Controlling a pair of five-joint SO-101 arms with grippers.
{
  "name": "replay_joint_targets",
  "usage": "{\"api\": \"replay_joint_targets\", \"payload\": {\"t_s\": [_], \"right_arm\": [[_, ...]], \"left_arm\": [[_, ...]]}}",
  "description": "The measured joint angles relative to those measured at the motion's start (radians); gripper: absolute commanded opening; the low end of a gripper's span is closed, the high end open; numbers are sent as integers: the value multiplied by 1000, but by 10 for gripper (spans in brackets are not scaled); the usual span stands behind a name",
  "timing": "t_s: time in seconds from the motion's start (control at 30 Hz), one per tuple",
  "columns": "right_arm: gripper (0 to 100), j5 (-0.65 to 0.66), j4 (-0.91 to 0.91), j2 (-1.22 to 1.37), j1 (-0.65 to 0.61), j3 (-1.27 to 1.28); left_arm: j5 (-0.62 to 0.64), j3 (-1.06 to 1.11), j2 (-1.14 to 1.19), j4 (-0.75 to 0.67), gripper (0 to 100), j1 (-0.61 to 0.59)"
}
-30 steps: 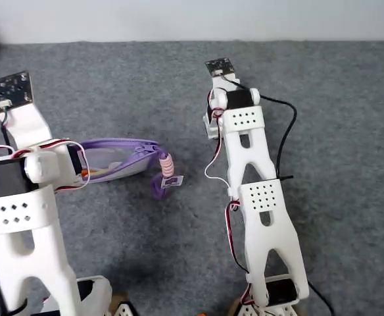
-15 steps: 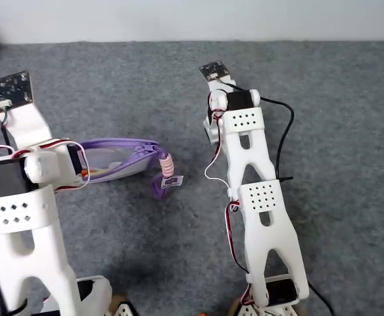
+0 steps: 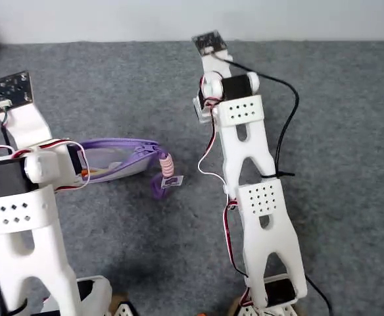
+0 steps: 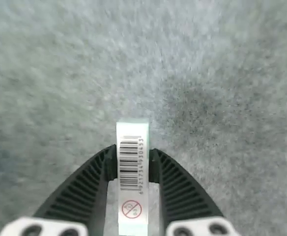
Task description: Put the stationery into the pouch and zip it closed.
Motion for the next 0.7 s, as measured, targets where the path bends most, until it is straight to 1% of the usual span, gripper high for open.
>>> {"api": "replay_joint_targets", "payload": {"t_s": [0.13, 0.33, 0.47, 0.6, 0.7], "right_arm": [[7, -71, 0, -222, -15, 244], [7, -147, 0, -637, -60, 674], [7, -184, 0, -898, -104, 876], [7, -235, 0, -1135, -190, 1019], [7, -304, 0, -1293, -288, 1086]], "left_arm": [[0, 0, 0, 0, 13, 0], [0, 0, 0, 0, 13, 0], [0, 0, 0, 0, 13, 0], [0, 0, 0, 0, 13, 0], [0, 0, 0, 0, 13, 0]]}}
